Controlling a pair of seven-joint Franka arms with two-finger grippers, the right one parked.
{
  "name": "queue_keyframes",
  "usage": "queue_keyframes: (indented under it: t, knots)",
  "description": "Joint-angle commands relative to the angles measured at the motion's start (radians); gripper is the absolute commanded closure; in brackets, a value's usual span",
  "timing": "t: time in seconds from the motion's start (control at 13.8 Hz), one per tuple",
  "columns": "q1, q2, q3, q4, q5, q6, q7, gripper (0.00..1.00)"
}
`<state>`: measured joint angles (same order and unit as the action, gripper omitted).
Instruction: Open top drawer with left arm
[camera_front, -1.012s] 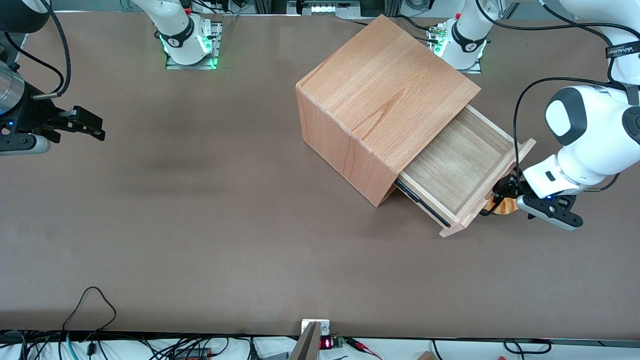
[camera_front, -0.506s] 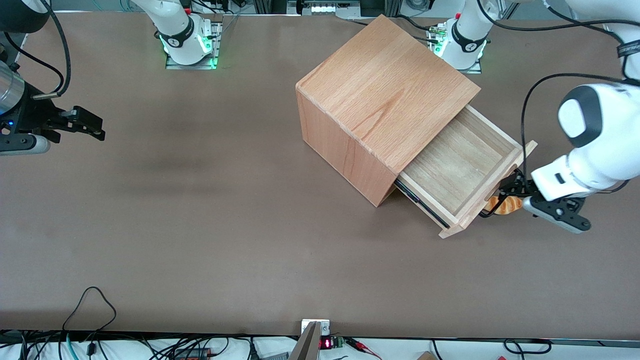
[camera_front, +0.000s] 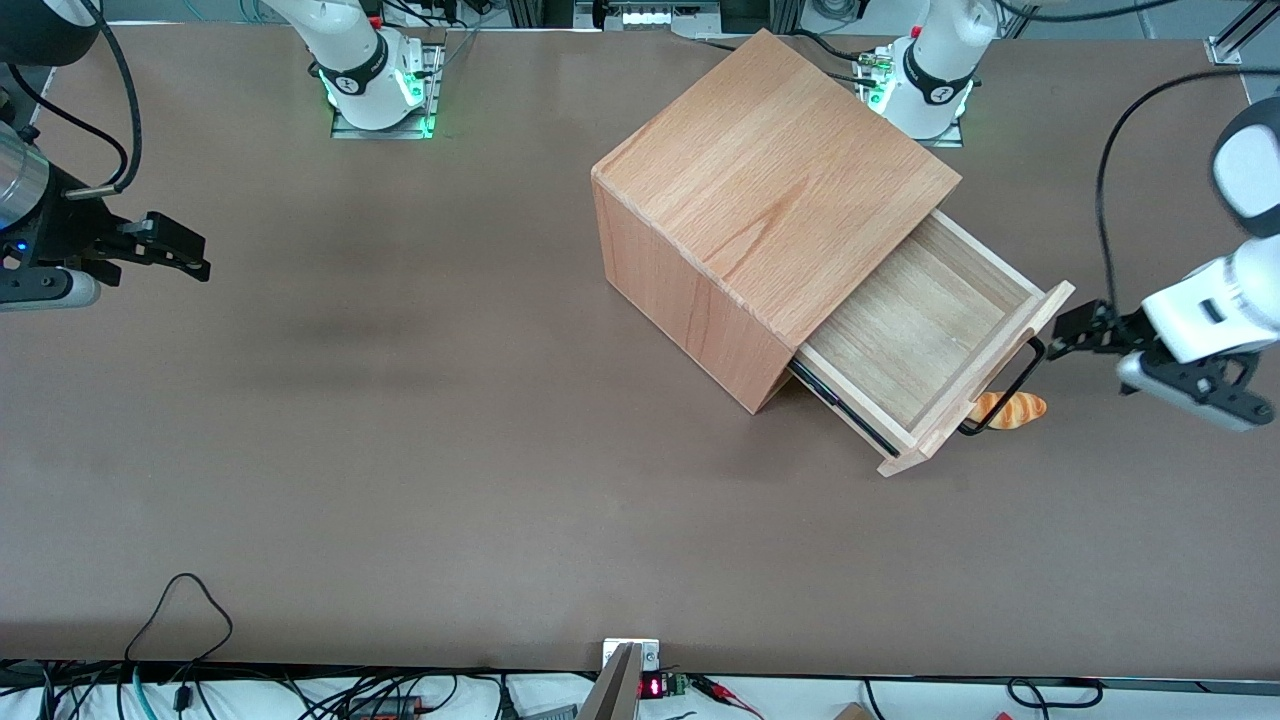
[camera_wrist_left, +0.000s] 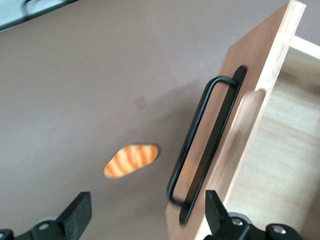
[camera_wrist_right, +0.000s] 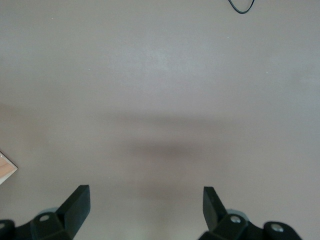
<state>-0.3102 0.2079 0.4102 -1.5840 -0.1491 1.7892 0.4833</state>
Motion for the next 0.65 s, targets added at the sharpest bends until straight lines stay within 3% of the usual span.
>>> queue_keyframes:
  t: [0.0, 0.14, 0.36, 0.58]
  knots:
    - [-0.003, -0.1, -0.007, 0.003, 0.069, -0.109, -0.159, 0.0]
    - [-0.004, -0.13, -0.01, 0.009, 0.072, -0.157, -0.254, 0.0]
    - [-0.003, -0.134, -0.008, 0.01, 0.075, -0.155, -0.262, 0.0]
    - [-0.004, -0.136, -0.019, 0.01, 0.135, -0.155, -0.261, 0.0]
